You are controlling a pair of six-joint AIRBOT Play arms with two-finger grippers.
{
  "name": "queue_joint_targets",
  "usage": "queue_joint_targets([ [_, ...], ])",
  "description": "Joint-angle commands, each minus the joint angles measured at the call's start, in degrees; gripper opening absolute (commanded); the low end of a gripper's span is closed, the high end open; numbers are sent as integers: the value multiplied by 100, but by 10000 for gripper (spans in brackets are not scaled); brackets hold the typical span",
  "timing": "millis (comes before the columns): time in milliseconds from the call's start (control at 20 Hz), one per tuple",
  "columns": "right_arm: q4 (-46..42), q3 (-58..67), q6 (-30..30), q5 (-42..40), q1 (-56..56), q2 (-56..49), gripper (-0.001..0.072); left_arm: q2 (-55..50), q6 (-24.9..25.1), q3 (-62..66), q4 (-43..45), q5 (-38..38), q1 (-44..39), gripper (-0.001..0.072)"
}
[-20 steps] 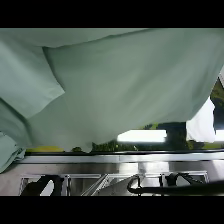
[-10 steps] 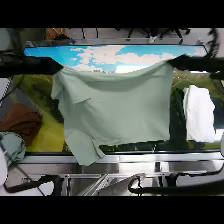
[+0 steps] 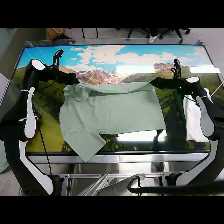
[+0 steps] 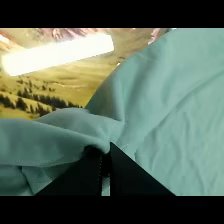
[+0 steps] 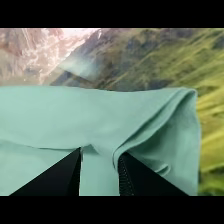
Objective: Fold the shirts.
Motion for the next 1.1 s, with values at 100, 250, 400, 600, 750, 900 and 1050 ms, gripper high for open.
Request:
queue_joint_targets([
  [100,-540,-13,496,1414,-811,503,265,321,-765,13,-17,-1565,573,590],
  [250,-1134,-184,809,2197,-1292,837,262,1123,-782,-1147,-7,-2063,907,591],
  [400,-1182,-809,758,2385,-1657,1152,262,2190,-658,-3097,37,-1827,1285,591],
  [600,-1429,-1403,741,2415,-2017,1410,262,3475,-562,-5821,726,-785,1884,591],
  [750,-1521,-1451,743,2575,-2100,1408,262,3801,-402,-6918,719,144,2306,591],
  [900,-1550,-1482,813,2730,-2098,1405,262,3755,-83,-7436,341,918,2400,590],
  [1050,-1578,-1670,905,2750,-2094,1405,274,3318,758,-7503,-957,1200,2291,591],
])
